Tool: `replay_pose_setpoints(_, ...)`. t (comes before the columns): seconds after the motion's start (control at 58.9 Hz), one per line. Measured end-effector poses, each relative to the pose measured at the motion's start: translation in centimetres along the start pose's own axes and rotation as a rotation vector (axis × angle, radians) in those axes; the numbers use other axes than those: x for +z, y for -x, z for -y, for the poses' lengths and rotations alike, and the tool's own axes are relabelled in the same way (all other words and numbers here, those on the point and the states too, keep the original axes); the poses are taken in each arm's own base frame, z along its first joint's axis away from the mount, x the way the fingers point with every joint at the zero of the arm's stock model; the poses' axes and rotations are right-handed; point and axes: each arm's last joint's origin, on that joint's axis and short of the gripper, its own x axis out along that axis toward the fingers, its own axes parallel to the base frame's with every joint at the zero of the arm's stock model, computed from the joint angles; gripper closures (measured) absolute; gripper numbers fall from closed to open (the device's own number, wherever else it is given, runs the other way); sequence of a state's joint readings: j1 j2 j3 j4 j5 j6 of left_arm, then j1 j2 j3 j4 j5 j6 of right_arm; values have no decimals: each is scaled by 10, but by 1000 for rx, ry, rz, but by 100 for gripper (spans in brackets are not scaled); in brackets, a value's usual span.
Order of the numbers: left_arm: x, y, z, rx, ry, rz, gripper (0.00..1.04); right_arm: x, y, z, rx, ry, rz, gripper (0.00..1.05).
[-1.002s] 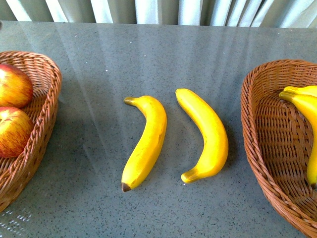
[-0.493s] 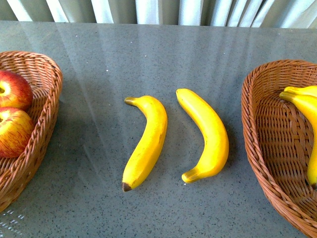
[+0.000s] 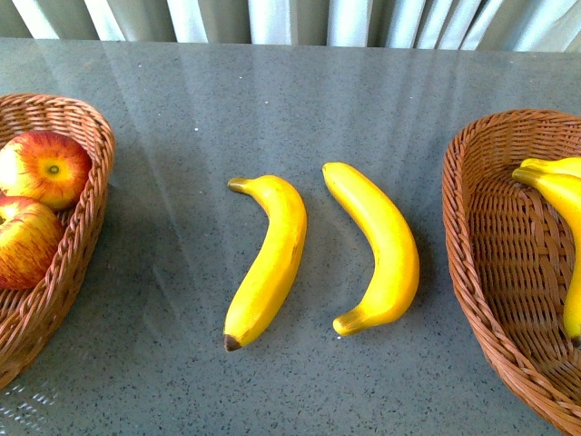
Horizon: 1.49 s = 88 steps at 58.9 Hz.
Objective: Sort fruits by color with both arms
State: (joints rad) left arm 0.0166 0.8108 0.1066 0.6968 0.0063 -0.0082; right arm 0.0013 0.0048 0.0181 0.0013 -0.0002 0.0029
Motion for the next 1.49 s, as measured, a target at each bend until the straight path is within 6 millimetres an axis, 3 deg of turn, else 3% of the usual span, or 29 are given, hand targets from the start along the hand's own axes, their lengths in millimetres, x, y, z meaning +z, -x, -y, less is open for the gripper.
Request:
replay_pose_setpoints(0.391,-15,22,2,-7,0,4,103,0,0,0,0,0,0,9)
replay_pose_setpoints(1.495,-15,62,2,-8,-1,2,103,0,0,0,0,0,0,9)
